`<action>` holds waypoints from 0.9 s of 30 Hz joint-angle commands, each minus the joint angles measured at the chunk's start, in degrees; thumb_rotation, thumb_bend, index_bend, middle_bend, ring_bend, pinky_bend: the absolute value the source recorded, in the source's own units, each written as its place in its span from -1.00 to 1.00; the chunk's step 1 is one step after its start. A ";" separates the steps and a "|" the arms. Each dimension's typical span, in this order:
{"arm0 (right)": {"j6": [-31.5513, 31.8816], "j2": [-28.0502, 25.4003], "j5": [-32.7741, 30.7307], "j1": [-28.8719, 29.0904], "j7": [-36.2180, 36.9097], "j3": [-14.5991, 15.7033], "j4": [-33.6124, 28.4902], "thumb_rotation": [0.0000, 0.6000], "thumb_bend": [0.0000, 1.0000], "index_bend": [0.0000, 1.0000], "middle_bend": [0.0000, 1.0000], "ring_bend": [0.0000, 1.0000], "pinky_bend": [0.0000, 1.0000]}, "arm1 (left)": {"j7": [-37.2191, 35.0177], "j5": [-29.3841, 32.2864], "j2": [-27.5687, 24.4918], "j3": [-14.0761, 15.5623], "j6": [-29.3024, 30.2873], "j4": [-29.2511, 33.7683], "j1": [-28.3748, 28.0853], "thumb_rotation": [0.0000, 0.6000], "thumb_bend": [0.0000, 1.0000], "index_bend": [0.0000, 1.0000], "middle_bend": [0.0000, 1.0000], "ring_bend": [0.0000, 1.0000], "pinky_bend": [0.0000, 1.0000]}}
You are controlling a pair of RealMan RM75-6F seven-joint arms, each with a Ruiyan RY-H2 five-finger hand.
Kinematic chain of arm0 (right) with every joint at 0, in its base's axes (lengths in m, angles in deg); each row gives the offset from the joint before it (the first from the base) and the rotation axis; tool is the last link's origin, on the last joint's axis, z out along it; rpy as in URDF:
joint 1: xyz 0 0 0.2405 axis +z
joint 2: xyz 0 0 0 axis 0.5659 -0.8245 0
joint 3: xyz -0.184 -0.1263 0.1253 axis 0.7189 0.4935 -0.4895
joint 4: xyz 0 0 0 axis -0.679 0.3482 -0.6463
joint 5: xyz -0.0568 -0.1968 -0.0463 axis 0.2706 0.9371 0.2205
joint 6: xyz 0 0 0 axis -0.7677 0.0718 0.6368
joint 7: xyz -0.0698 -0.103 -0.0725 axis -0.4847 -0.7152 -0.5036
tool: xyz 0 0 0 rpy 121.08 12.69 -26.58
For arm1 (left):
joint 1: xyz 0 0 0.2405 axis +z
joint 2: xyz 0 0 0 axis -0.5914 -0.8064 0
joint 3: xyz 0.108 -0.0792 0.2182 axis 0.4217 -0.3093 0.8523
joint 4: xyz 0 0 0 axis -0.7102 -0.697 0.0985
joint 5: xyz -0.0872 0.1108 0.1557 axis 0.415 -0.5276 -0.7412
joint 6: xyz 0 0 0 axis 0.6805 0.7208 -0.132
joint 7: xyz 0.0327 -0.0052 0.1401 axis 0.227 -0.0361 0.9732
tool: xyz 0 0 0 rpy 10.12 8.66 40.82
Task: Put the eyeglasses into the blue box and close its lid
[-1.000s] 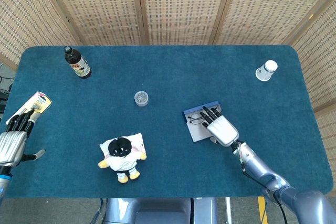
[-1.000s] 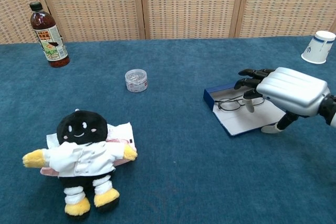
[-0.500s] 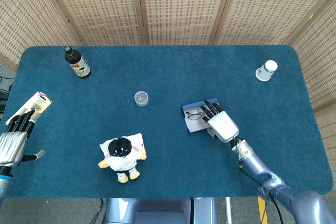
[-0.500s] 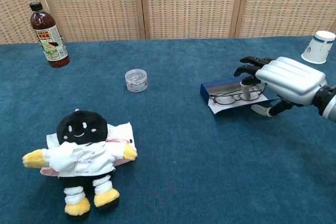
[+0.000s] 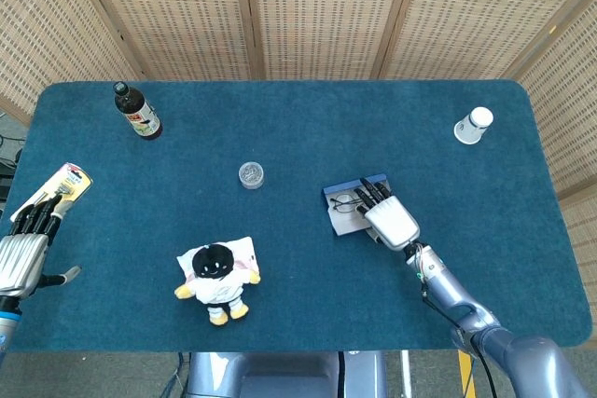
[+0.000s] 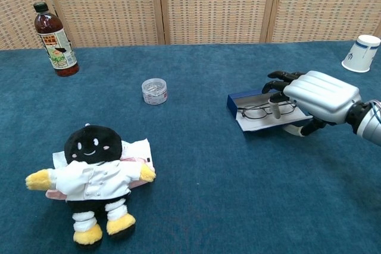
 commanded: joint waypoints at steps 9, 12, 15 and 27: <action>-1.95 0.76 -0.39 0.96 -0.52 0.04 0.20 1.00 0.11 0.03 -0.60 -0.99 -0.61 | -0.07 0.02 -0.01 0.03 0.00 -0.08 0.02 1.00 -1.00 -1.00 -1.00 -1.00 -1.00; -2.75 0.69 -0.36 1.39 -0.74 0.20 0.08 1.00 0.14 0.05 -0.60 -0.99 -0.61 | -0.15 0.03 -0.04 0.02 0.08 -0.03 0.07 1.00 -1.00 -1.00 -1.00 -1.00 -1.00; -2.77 0.59 -0.31 1.55 -0.90 0.24 -0.01 1.00 0.13 0.12 -0.59 -0.99 -0.61 | -0.21 0.04 -0.05 -0.01 0.22 -0.03 0.12 1.00 -1.00 -1.00 -1.00 -1.00 -1.00; 1.50 -3.07 0.77 -0.09 -1.10 1.19 -2.40 1.00 0.13 0.29 -0.57 -0.99 -0.60 | -0.79 -0.29 -0.14 0.20 0.31 -0.35 0.31 1.00 -1.00 -1.00 -1.00 -1.00 -1.00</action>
